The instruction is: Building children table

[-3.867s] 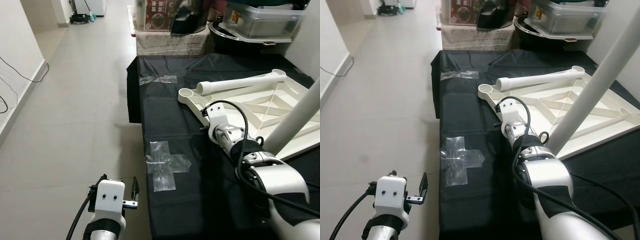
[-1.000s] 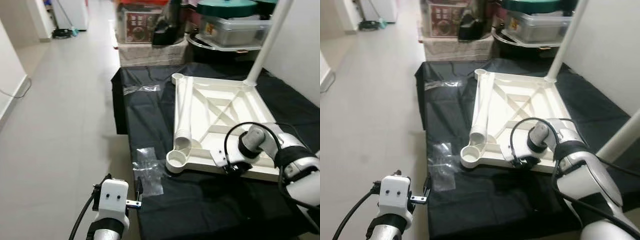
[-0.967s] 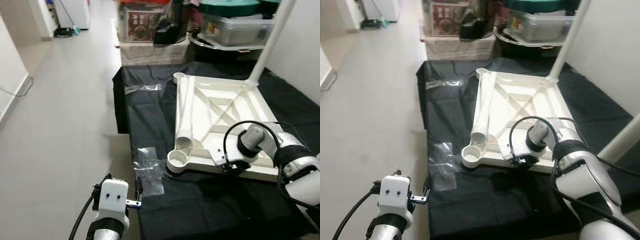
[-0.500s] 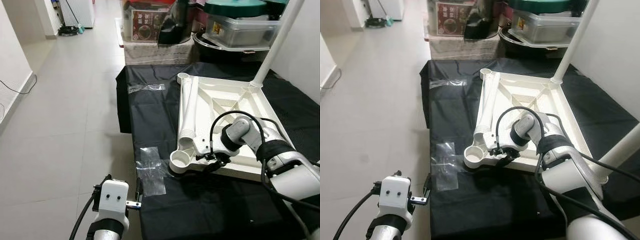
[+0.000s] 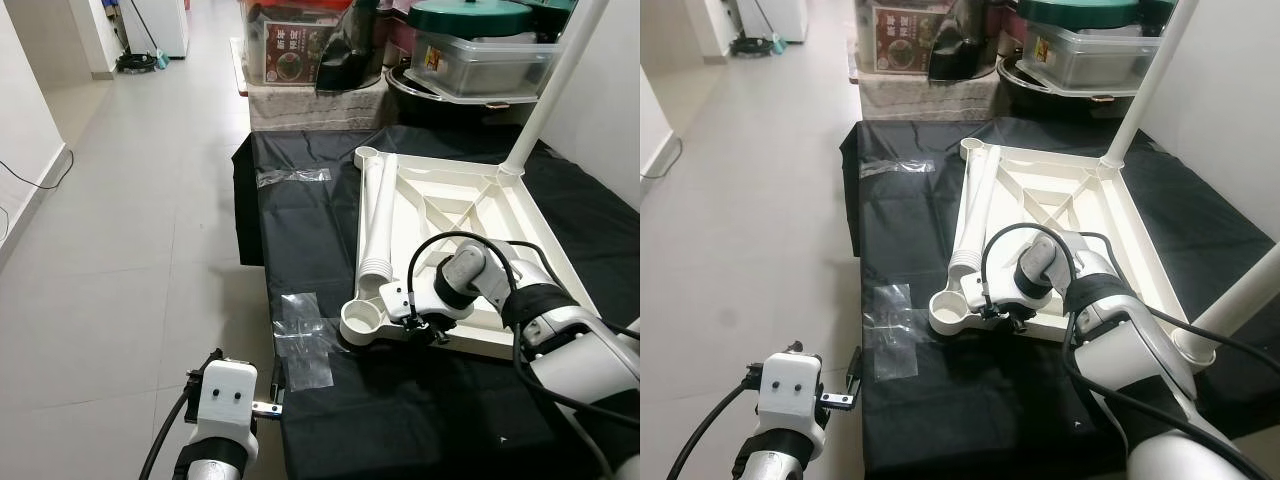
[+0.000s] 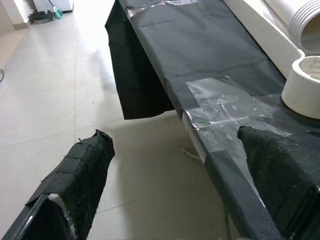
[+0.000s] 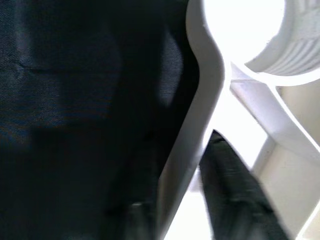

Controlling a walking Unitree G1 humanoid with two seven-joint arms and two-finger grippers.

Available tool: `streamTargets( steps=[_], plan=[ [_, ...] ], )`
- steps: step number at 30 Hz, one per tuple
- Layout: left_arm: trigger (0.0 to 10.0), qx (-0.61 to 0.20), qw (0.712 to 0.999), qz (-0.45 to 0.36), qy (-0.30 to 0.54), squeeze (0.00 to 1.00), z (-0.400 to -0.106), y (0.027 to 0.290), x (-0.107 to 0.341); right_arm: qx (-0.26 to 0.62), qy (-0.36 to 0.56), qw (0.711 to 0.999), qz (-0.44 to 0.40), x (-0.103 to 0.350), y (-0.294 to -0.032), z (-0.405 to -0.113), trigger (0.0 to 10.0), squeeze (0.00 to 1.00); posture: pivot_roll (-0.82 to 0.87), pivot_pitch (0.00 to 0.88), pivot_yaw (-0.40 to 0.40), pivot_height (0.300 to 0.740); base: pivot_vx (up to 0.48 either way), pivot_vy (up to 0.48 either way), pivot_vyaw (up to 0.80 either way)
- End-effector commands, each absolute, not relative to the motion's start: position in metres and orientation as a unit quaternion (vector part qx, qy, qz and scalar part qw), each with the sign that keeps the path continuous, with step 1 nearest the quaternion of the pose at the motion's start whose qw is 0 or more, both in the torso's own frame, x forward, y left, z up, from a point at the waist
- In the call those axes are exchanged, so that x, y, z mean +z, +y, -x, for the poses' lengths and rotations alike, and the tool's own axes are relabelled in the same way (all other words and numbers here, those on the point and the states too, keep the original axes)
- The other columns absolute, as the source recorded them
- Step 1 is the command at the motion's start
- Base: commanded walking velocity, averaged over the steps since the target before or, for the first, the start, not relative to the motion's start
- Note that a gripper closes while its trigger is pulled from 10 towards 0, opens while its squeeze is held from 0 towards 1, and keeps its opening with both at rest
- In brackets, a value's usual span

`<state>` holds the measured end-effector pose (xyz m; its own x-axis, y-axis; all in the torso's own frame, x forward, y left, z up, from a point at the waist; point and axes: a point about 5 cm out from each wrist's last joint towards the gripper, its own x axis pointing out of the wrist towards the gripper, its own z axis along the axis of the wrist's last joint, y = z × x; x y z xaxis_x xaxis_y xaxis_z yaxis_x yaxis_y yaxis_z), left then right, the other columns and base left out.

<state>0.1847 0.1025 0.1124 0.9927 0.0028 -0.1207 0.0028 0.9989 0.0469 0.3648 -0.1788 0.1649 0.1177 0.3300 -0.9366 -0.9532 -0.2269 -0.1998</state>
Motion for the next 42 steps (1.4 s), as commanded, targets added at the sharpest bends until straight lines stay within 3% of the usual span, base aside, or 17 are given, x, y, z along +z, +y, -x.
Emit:
streamTargets(
  steps=[1,15,17,24,28,42],
  plan=[
    [10.0,-0.010,0.998,-0.004,0.063,0.00,-0.184,0.091,0.113,0.598,0.310,0.528,0.517,0.160,-0.179,-0.362,0.0,0.00,0.04,0.053,-0.083,0.740,0.000,0.000,0.00],
    [10.0,-0.010,0.998,-0.006,0.062,0.00,-0.186,0.092,0.113,0.636,0.314,0.498,0.498,0.159,-0.185,-0.354,0.0,0.00,0.03,0.053,-0.076,0.740,0.000,0.000,0.00],
    [10.0,-0.011,0.998,-0.007,0.062,0.00,-0.185,0.093,0.113,0.669,0.322,0.465,0.482,0.157,-0.193,-0.345,0.0,0.00,0.03,0.053,-0.076,0.740,0.000,0.000,0.00],
    [10.0,-0.011,0.998,-0.007,0.063,0.00,-0.185,0.093,0.113,0.685,0.332,0.439,0.478,0.153,-0.202,-0.337,0.0,0.00,0.03,0.055,-0.073,0.740,0.000,0.000,0.00],
    [10.0,-0.012,0.998,-0.008,0.063,0.00,-0.185,0.094,0.113,0.693,0.368,0.378,0.491,0.138,-0.229,-0.320,0.0,0.00,0.03,0.056,-0.070,0.740,0.000,0.000,0.00],
    [10.0,-0.013,0.998,-0.009,0.063,0.00,-0.186,0.094,0.113,0.696,0.383,0.337,0.505,0.135,-0.251,-0.307,0.0,0.00,0.03,0.059,-0.067,0.740,0.000,0.000,0.00]
  ],
)
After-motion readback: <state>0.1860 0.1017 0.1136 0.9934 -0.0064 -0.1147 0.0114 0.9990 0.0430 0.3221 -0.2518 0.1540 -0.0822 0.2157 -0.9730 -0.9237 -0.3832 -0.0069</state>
